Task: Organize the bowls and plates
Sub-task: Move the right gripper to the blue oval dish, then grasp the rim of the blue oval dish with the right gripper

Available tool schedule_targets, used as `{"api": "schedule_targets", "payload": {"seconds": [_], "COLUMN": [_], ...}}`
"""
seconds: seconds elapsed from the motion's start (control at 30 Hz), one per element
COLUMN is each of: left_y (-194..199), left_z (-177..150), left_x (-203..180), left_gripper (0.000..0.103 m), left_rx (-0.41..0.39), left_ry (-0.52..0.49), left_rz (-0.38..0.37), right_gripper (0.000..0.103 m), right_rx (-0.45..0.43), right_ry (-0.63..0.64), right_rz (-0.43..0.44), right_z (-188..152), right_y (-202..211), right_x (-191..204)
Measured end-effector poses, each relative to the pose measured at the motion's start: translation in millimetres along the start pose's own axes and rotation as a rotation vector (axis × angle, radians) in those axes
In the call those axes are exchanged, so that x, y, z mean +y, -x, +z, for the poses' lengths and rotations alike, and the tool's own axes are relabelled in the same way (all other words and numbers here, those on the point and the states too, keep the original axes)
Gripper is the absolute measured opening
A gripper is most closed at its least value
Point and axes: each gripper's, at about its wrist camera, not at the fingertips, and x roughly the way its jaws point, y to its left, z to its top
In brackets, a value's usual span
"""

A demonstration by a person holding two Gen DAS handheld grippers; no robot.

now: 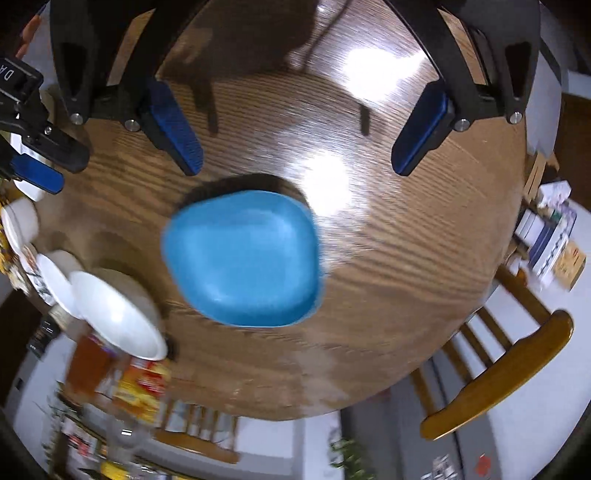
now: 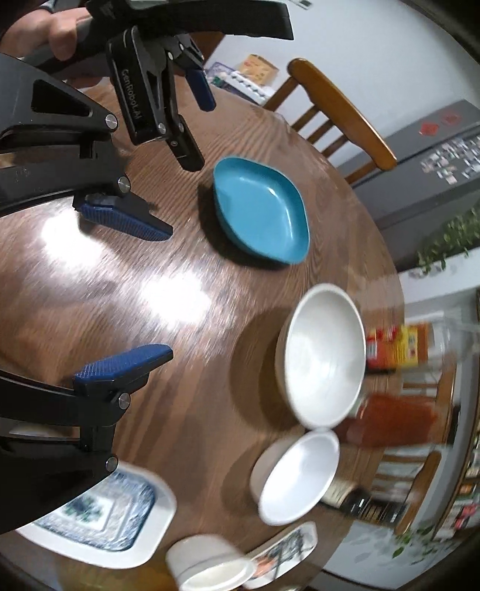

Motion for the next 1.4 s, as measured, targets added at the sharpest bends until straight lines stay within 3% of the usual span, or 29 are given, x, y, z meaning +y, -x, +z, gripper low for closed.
{"api": "schedule_targets", "payload": {"seconds": [0.3,0.43,0.8,0.93,1.0,1.07,1.27,1.33,1.4], "left_y": [-27.9,-43.1,-57.7,-61.2,-62.7,-63.3,-62.9,-62.5,-61.6], "left_z": [23.9,30.9,29.3,28.0,29.5,31.7,42.7,44.8,43.9], "left_x": [26.6,34.3,35.0,31.9,31.3,31.5,18.4,11.7,5.2], "left_gripper": [0.101,0.098,0.081,0.081,0.080,0.075,0.048,0.028,0.028], "left_rx": [0.016,0.051,0.093,0.088,0.084,0.084,0.080,0.078,0.065], "left_ry": [0.033,0.048,0.042,0.020,0.012,0.009,-0.044,-0.055,-0.078], "left_rz": [0.051,0.070,0.015,0.010,0.011,-0.008,-0.059,-0.091,-0.086], "right_gripper": [0.059,0.059,0.059,0.058,0.052,0.044,0.038,0.035,0.033], "right_rx": [0.030,0.033,0.079,0.099,0.095,0.103,0.098,0.098,0.101], "right_ry": [0.055,0.086,0.124,0.086,0.095,0.116,0.131,0.123,0.117], "right_rz": [0.023,-0.011,-0.001,0.028,0.029,0.038,0.036,0.047,0.053], "right_z": [47.5,61.8,65.6,62.9,62.8,64.0,64.3,64.9,64.4], "right_y": [-57.0,-73.9,-96.3,-102.9,-103.9,-105.6,-105.1,-104.7,-103.3], "right_x": [41.6,54.3,58.9,50.9,51.5,56.2,58.7,56.6,54.1]}}
